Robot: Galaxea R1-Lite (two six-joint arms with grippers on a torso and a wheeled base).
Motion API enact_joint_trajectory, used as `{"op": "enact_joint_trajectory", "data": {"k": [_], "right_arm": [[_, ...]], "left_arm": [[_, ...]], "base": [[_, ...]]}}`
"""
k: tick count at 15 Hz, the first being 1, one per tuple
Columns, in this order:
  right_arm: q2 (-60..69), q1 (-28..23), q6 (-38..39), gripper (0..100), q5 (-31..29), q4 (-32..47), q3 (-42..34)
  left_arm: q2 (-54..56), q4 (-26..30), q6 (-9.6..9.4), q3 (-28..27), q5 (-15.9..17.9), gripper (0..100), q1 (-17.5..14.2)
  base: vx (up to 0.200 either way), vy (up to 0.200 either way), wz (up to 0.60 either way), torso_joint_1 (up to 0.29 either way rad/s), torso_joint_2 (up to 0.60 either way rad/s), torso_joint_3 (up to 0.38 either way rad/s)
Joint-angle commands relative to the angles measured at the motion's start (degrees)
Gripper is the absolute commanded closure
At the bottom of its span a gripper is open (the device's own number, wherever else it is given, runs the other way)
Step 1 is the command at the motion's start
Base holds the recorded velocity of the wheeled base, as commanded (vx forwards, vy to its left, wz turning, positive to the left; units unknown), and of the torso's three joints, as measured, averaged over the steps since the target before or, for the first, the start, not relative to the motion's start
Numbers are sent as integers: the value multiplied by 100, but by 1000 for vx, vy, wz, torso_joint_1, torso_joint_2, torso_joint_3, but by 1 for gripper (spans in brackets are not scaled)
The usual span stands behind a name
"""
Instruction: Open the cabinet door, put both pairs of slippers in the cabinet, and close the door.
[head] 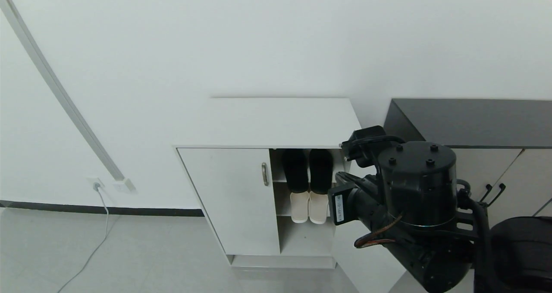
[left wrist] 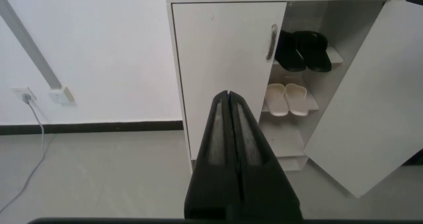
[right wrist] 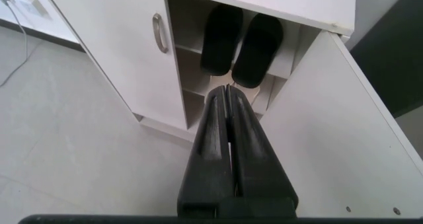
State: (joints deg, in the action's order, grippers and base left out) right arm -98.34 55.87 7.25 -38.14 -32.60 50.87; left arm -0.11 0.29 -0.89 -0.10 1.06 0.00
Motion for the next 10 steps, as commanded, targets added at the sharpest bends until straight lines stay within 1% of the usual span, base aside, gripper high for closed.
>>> {"op": "enact_joint_trajectory", "data": {"k": [1,9,10], "right_arm": [[-45,-32,-5,100,0,-1,-7],[-62,-50,-5,100,9,-10,-51],[-62,-50,-5,100,9,-10,-42]], "left_arm": [[2,-3,1,1,-1,100,0],[2,-3,1,1,-1,100,0],[2,6,1,1,-1,100,0]], "base": [[0,0,0,0,0,0],[0,0,0,0,0,0],[0,0,-600,2,2,2]]}}
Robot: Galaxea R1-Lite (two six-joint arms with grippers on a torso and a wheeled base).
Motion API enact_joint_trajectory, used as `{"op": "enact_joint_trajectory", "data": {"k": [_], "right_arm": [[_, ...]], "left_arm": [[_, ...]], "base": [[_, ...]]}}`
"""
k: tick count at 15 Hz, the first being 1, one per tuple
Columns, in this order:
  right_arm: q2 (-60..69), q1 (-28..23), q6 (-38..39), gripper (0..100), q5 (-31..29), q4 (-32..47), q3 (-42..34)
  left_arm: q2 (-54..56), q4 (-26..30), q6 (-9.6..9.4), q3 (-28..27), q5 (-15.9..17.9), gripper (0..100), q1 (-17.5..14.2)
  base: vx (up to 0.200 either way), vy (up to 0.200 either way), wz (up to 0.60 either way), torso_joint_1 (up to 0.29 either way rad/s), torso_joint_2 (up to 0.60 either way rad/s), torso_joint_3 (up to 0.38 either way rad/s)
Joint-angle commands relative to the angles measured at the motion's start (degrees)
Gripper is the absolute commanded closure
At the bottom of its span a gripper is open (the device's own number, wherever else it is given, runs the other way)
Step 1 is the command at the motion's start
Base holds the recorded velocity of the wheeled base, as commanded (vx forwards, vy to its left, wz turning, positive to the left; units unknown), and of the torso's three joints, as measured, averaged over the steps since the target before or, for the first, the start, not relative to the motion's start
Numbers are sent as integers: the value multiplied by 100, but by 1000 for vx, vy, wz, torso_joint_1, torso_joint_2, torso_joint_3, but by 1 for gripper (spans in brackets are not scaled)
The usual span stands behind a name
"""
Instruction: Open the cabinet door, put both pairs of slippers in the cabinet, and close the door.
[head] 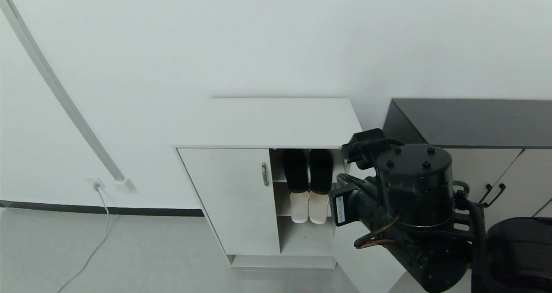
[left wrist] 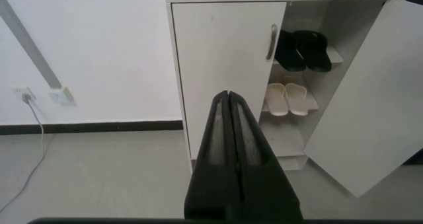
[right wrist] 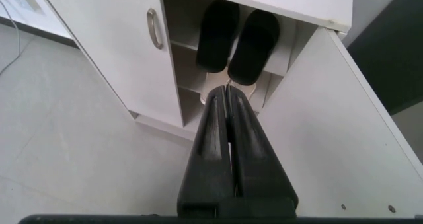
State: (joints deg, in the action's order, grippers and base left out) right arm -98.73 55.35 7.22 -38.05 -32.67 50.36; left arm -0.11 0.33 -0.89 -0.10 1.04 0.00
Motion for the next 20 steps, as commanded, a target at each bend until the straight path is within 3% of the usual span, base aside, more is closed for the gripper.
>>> {"op": "enact_joint_trajectory", "data": {"k": [1,7,15,20], "right_arm": [[-23,-6,-1,100,-1,-2,9],[-23,-120,-1,100,8,-11,27],[-278,-411,-256,100,-10,-530,-44],[-384,-516,-247,100,-10,-539,0]], "left_arm": [[2,2,1,1,2,100,0],[2,2,1,1,2,100,0],[2,2,-8,1,11,100,0],[2,2,-8,1,11,100,0]], "base": [[0,0,-600,-2,2,2],[0,0,-600,4,1,2],[0,0,0,0,0,0],[-200,0,0,5,1,0]]}}
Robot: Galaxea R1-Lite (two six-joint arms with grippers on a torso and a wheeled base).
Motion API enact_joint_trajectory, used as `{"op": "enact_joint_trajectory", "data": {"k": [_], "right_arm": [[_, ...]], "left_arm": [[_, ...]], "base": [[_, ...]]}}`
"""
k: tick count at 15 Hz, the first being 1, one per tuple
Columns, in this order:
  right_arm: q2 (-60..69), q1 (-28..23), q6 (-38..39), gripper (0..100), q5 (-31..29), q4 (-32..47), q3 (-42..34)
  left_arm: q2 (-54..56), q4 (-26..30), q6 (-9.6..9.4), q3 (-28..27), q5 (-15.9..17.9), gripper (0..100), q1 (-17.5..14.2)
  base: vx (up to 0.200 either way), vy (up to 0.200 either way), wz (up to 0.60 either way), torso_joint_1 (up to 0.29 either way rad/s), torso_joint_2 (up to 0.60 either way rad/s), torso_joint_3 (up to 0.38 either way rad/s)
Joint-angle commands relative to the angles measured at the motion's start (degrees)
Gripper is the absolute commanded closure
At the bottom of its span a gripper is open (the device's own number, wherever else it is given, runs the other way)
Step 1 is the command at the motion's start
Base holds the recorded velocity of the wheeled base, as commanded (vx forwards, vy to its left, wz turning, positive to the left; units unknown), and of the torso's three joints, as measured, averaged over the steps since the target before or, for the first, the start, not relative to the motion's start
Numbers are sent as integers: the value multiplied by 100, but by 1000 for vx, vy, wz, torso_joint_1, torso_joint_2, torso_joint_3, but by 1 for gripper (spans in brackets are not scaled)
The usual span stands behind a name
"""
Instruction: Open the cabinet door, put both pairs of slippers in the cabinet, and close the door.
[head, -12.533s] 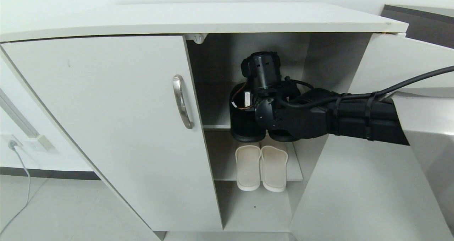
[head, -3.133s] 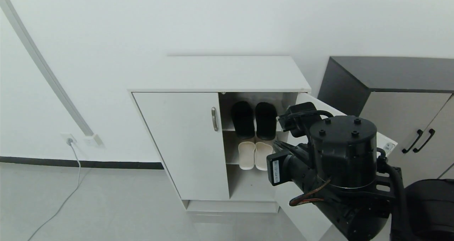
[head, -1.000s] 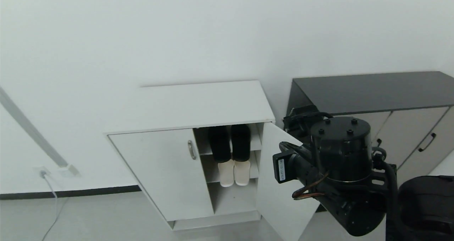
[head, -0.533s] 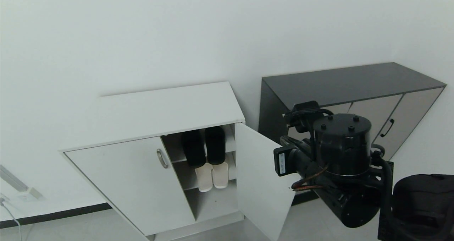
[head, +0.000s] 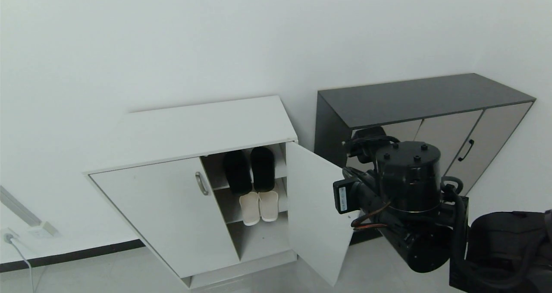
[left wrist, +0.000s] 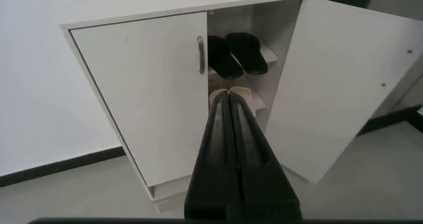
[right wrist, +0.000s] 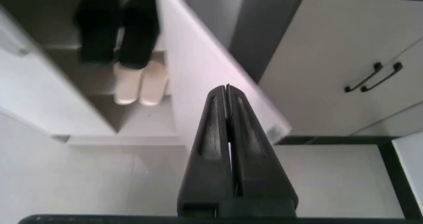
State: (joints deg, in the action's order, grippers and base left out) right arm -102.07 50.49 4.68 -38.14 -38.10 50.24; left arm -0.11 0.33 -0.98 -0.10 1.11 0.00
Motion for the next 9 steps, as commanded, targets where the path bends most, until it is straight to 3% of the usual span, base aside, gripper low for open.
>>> {"op": "enact_joint_trajectory", "data": {"k": [1,2,4,6,7,8,9], "right_arm": [[-50,-40,-2,100,0,-31,39],[-58,-84,-2,100,0,-31,83],[-155,-198,-29,100,0,-5,188],[-559,-795,-46,100,44,136,698],[-674,-945,-11,100,185,127,777],[-858,-1244,33,100,844,109,874],[-1034,-1428,42,100,861,136,1120]], "left_arm": [[2,2,1,1,-5,100,9],[2,2,1,1,3,100,0],[2,-7,1,1,-5,100,0],[2,2,1,1,3,100,0],[2,2,1,1,3,100,0],[2,2,1,1,3,100,0],[2,-7,1,1,3,100,0]], "base": [[-200,0,0,-12,-12,12],[-200,0,0,-2,-2,-2],[0,0,0,0,0,0],[0,0,0,0,0,0],[0,0,0,0,0,0],[0,0,0,0,0,0],[0,0,0,0,0,0]]}}
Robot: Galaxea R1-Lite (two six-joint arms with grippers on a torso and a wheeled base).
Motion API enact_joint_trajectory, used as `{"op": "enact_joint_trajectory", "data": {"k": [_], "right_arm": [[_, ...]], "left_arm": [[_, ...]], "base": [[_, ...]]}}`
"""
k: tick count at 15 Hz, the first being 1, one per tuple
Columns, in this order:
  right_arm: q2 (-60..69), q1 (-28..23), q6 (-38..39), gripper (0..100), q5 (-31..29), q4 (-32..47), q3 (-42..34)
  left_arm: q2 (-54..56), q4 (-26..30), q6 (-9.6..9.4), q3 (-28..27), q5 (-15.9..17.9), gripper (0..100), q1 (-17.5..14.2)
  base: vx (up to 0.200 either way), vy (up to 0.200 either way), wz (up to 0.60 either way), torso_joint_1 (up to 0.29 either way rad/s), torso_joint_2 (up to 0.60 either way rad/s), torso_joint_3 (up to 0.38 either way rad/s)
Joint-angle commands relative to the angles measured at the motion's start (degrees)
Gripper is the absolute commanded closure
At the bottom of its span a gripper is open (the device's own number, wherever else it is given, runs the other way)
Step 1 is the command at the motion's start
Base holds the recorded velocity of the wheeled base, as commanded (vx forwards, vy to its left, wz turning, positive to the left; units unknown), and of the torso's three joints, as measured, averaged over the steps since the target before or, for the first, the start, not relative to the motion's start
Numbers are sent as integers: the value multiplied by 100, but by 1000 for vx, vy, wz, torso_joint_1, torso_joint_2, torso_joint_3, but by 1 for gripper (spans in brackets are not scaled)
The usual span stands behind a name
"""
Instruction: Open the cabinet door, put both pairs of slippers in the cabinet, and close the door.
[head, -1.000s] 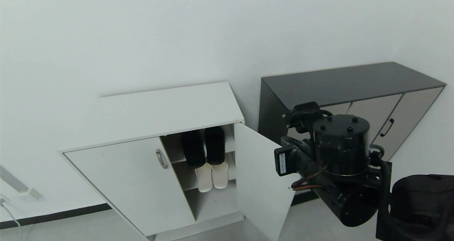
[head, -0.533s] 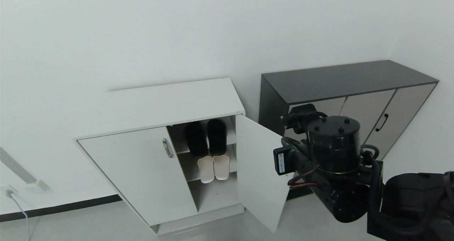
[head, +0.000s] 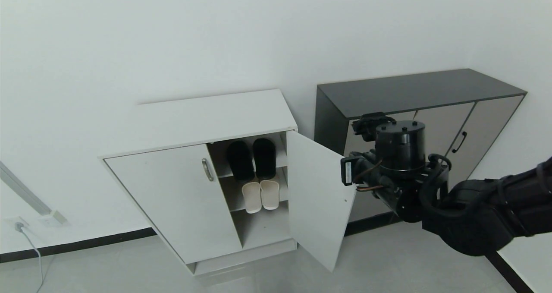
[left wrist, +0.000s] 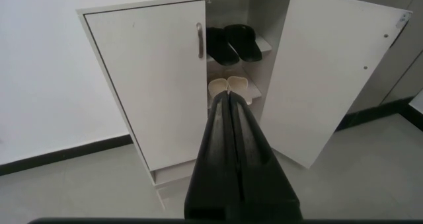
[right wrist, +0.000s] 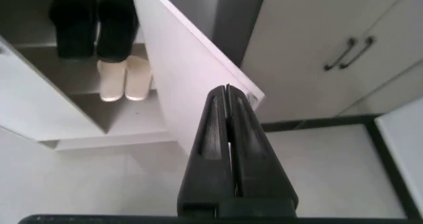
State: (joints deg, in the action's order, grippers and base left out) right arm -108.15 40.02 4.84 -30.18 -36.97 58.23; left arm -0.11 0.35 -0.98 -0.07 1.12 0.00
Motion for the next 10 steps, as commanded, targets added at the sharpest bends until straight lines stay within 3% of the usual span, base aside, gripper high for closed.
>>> {"op": "enact_joint_trajectory", "data": {"k": [1,4,10], "right_arm": [[-575,-530,26,100,118,24,496],[-918,-864,26,100,654,85,962],[-1630,-1137,61,100,672,155,1612]], "left_arm": [[2,-9,1,-1,2,100,0],[2,0,1,-1,2,100,0],[2,0,1,-1,-7,100,0]], "base": [[0,0,0,0,0,0],[0,0,0,0,0,0],[0,0,0,0,0,0]]}}
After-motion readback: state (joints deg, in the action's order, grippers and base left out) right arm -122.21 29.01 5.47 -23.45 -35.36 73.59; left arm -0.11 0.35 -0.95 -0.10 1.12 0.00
